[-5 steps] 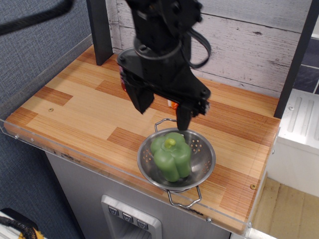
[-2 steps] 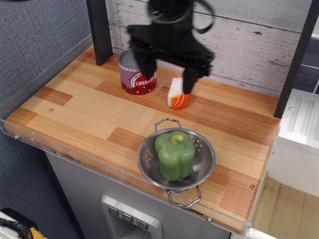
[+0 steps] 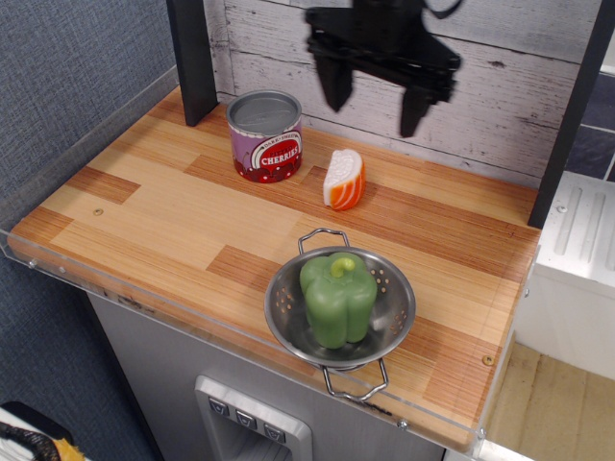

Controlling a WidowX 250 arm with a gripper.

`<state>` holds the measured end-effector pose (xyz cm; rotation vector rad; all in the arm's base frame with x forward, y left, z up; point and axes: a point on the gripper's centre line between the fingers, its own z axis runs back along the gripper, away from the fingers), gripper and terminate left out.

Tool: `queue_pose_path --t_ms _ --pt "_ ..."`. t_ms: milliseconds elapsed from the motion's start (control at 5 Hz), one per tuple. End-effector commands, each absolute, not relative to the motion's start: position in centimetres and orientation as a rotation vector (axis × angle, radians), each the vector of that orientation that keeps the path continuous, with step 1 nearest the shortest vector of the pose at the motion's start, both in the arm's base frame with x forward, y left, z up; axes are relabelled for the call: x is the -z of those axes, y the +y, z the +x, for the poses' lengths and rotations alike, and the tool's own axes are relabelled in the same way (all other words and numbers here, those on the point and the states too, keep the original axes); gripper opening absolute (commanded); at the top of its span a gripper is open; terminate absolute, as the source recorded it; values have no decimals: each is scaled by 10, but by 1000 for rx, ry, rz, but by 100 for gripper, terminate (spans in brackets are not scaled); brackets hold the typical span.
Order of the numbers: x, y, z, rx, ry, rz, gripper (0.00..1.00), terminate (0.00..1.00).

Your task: Put the green bell pepper in the pot

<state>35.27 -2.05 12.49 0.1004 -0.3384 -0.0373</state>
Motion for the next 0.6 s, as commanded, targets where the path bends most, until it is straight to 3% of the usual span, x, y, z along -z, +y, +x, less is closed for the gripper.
queue_pose_path --t_ms 0,200,400 --pt "-128 -36 372 121 -370 -9 100 0" --pt "-128 -36 372 121 -370 -9 100 0" --pt "-128 -36 372 121 -370 -9 100 100"
